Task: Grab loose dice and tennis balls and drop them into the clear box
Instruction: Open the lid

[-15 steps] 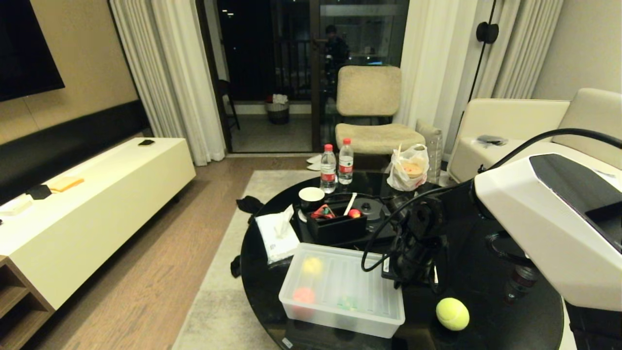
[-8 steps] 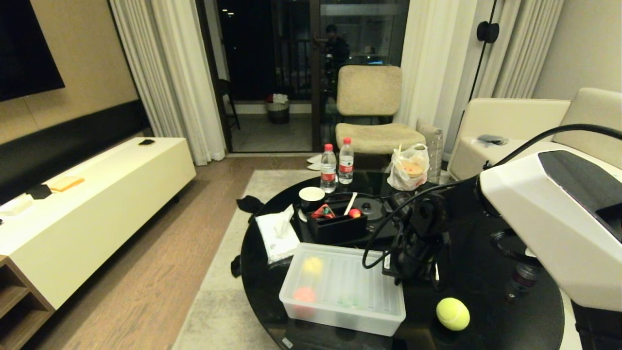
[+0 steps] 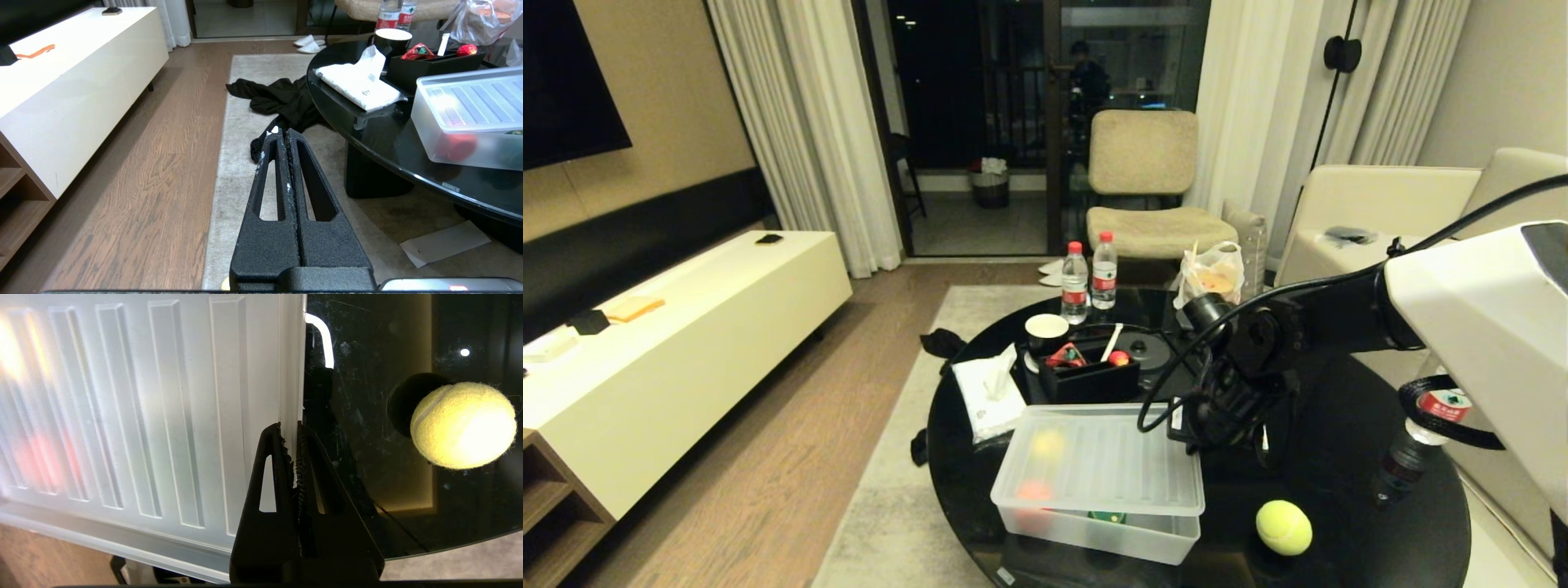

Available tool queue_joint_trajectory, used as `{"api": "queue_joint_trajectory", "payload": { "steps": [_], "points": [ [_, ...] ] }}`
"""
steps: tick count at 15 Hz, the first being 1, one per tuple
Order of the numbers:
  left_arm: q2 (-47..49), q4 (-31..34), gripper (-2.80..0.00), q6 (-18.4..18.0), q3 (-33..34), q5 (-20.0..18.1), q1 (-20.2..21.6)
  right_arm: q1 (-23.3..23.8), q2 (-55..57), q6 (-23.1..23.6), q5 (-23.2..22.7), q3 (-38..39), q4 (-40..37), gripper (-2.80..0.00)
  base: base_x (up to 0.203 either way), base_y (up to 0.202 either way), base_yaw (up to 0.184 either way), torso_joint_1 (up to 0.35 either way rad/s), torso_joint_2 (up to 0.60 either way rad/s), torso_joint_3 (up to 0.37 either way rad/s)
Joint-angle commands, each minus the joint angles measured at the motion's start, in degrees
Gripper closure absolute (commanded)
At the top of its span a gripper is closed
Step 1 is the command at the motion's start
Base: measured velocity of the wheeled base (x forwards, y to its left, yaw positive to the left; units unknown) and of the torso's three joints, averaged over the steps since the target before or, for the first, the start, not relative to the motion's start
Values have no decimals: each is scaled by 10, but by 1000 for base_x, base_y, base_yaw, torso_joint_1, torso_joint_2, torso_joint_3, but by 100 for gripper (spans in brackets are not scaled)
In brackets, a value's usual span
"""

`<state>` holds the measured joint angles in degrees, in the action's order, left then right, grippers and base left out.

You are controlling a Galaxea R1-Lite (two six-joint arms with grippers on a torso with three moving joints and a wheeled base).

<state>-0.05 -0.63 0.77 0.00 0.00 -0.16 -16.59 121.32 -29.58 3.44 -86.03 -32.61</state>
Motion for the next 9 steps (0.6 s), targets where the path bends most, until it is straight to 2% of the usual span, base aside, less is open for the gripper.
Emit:
{"api": "queue_joint_trajectory", "payload": {
  "steps": [1, 7, 9],
  "points": [
    [0, 0, 0, 0, 2, 0, 0, -2, -22, -4, -1, -2, -2, 0, 0, 0, 0, 0, 0, 0],
    [0, 0, 0, 0, 2, 0, 1, -17, -114, -4, -7, -1, -1, 0, 0, 0, 0, 0, 0, 0],
    [0, 0, 0, 0, 1, 0, 0, -18, -136, -9, -30, 1, -1, 0, 0, 0, 0, 0, 0, 0]
  ]
}}
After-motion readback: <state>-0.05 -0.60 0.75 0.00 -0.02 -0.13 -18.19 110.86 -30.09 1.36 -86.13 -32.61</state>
